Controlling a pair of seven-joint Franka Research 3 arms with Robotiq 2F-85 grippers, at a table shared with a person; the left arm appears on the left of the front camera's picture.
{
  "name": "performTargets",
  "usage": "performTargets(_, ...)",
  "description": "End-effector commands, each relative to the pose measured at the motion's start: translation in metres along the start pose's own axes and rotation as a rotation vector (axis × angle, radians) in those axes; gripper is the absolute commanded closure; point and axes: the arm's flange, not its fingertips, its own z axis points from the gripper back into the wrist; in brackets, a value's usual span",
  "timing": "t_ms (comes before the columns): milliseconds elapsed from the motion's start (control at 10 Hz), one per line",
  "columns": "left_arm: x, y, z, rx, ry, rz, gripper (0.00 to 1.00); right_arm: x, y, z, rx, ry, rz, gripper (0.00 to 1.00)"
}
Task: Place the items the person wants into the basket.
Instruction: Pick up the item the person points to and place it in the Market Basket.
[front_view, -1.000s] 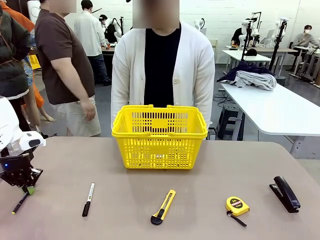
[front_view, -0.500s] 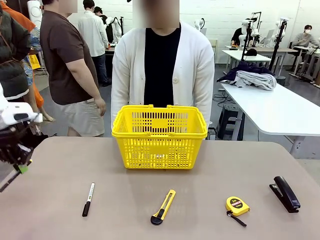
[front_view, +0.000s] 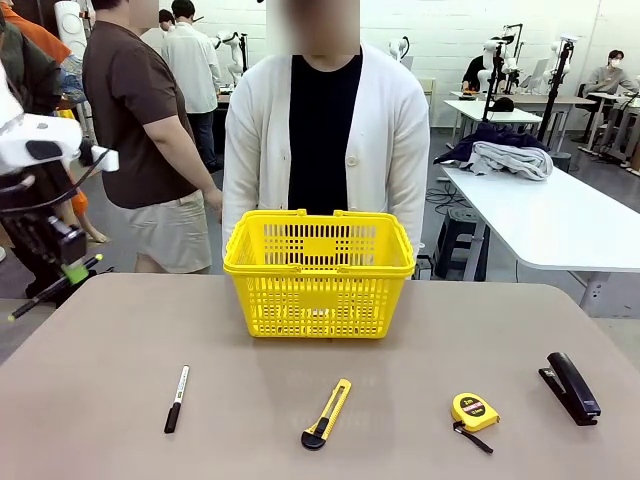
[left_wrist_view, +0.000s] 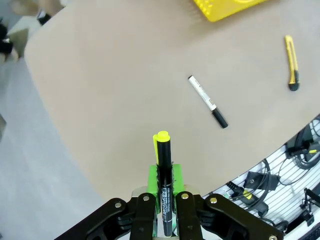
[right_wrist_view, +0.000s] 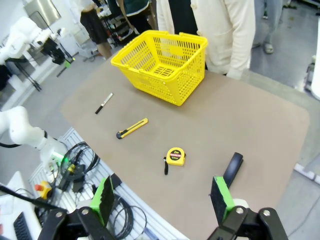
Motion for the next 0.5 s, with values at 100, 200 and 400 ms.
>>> performTargets(100, 0.033, -0.011, 0.014, -0.019, 0.028, -0.081, 1.00, -0.001, 0.001, -0.002, 0.002, 0.002, 0.002, 0.00)
performTargets(200, 0.036, -0.017, 0.016, -0.013, 0.047, -0.092, 1.00, -0.001, 0.001, -0.002, 0.002, 0.002, 0.002, 0.00)
performTargets(400, 0.034, -0.018, 0.014, 0.001, 0.019, -0.071, 1.00, -0.001, 0.001, -0.002, 0.002, 0.002, 0.002, 0.00)
